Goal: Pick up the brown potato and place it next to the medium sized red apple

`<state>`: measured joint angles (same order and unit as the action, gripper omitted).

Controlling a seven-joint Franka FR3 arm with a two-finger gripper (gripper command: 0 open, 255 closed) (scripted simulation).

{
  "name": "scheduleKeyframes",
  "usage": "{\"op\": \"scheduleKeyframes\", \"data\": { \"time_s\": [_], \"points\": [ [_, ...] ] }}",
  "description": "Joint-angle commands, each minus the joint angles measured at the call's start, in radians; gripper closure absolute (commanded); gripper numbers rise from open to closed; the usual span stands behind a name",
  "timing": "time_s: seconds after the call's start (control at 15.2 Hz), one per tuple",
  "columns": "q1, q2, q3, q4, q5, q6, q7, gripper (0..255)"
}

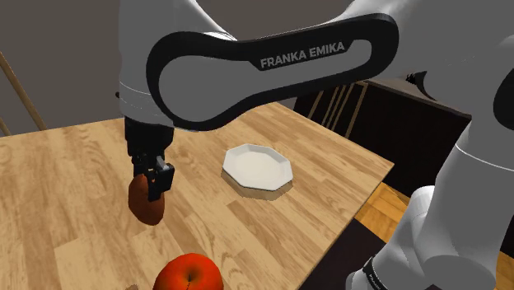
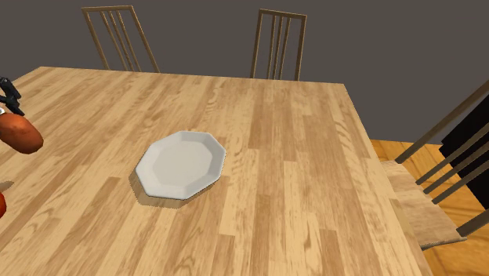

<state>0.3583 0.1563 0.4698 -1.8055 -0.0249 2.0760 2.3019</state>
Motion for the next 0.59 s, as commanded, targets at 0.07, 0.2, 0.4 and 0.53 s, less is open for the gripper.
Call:
{"op": "scheduleKeyframes", "data": {
  "time_s": [0.07,0.2,0.4,0.53],
  "points": [
    [0.0,0.005,-0.001,-0.033,-0.003,0.038,0.0,255],
    [0.001,0.012,-0.002,-0.051,-0.007,0.063,0.002,255],
    [0.002,0.025,-0.003,-0.077,-0.014,0.1,0.006,255],
    [0.004,0.035,-0.005,-0.093,-0.02,0.125,0.009,255]
  ]
}}
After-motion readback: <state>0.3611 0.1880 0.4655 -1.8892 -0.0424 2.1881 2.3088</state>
